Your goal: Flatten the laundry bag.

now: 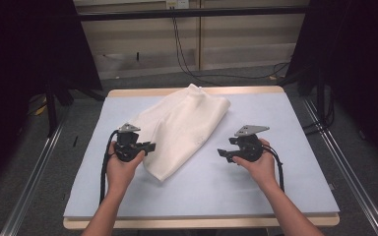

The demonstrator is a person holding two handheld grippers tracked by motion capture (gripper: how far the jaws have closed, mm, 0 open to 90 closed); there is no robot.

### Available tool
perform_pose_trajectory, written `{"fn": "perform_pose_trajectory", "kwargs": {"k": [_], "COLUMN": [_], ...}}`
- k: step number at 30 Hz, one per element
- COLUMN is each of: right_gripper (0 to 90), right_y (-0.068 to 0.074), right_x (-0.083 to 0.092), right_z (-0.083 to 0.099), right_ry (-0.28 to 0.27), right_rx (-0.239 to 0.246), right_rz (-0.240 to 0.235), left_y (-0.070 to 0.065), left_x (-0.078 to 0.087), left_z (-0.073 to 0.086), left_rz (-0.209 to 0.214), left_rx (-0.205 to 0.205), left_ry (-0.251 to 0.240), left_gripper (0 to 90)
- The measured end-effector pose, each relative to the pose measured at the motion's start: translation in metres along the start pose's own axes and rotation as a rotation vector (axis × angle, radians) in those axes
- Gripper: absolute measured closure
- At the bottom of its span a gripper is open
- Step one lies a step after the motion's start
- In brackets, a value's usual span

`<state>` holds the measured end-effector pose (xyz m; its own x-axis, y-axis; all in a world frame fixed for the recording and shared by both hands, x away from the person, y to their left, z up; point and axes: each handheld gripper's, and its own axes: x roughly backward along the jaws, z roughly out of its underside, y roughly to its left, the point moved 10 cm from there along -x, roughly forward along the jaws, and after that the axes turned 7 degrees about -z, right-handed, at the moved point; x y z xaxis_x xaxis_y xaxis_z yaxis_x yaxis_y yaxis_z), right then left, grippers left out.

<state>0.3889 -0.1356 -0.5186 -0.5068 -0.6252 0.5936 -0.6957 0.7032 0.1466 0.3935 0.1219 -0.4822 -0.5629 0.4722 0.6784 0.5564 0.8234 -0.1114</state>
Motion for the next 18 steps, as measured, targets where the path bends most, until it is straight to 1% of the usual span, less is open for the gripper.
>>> {"fn": "perform_pose_trajectory", "kwargs": {"k": [1,2,3,4,5,6,7,8,9,10,11,12,13,14,15,18], "right_gripper": [33.5,33.4,33.2,33.1,33.1,33.1,33.0,33.0,33.0,32.8,32.8,32.9,32.9,32.9,32.8,32.8], "right_y": [0.000,0.003,0.005,0.009,0.009,0.011,0.013,0.015,0.015,0.016,0.016,0.016,0.016,0.017,0.017,0.019], "right_x": [0.000,0.000,0.000,-0.001,-0.001,-0.001,-0.002,-0.002,-0.002,-0.002,-0.002,-0.003,-0.003,-0.004,-0.004,-0.006], "right_z": [0.000,-0.001,-0.002,-0.004,-0.004,-0.006,-0.007,-0.009,-0.009,-0.012,-0.012,-0.013,-0.013,-0.013,-0.013,-0.016], "right_ry": [0.000,0.001,-0.001,-0.003,-0.003,-0.003,-0.004,-0.006,-0.006,-0.008,-0.008,-0.006,-0.006,-0.007,-0.006,-0.007], "right_rx": [0.000,0.006,0.011,0.023,0.023,0.022,0.027,0.032,0.032,0.034,0.034,0.034,0.034,0.035,0.033,0.032], "right_rz": [0.000,-0.008,-0.015,-0.024,-0.024,-0.027,-0.031,-0.033,-0.033,-0.038,-0.038,-0.035,-0.035,-0.038,-0.038,-0.041], "left_y": [0.000,-0.004,-0.009,-0.015,-0.017,-0.021,-0.025,-0.033,-0.033,-0.039,-0.039,-0.047,-0.047,-0.049,-0.053,-0.063], "left_x": [0.000,-0.001,-0.002,-0.003,-0.004,-0.005,-0.006,-0.008,-0.008,-0.009,-0.009,-0.011,-0.011,-0.011,-0.012,-0.016], "left_z": [0.000,-0.001,-0.001,-0.001,0.000,0.001,0.002,0.004,0.004,0.007,0.007,0.008,0.008,0.009,0.010,0.013], "left_rz": [0.000,0.004,0.011,0.022,0.027,0.029,0.038,0.052,0.052,0.073,0.073,0.084,0.084,0.085,0.094,0.108], "left_rx": [0.000,-0.003,-0.013,-0.003,-0.027,-0.031,-0.026,-0.042,-0.042,-0.078,-0.078,-0.073,-0.073,-0.090,-0.090,-0.108], "left_ry": [0.000,-0.006,-0.004,-0.012,-0.003,-0.005,-0.005,0.000,0.000,0.014,0.014,0.005,0.005,0.016,0.015,0.021], "left_gripper": [81.9,81.9,81.9,81.9,81.9,82.0,81.9,82.0,82.0,82.0,82.0,82.1,82.1,82.1,82.1,82.1]}}
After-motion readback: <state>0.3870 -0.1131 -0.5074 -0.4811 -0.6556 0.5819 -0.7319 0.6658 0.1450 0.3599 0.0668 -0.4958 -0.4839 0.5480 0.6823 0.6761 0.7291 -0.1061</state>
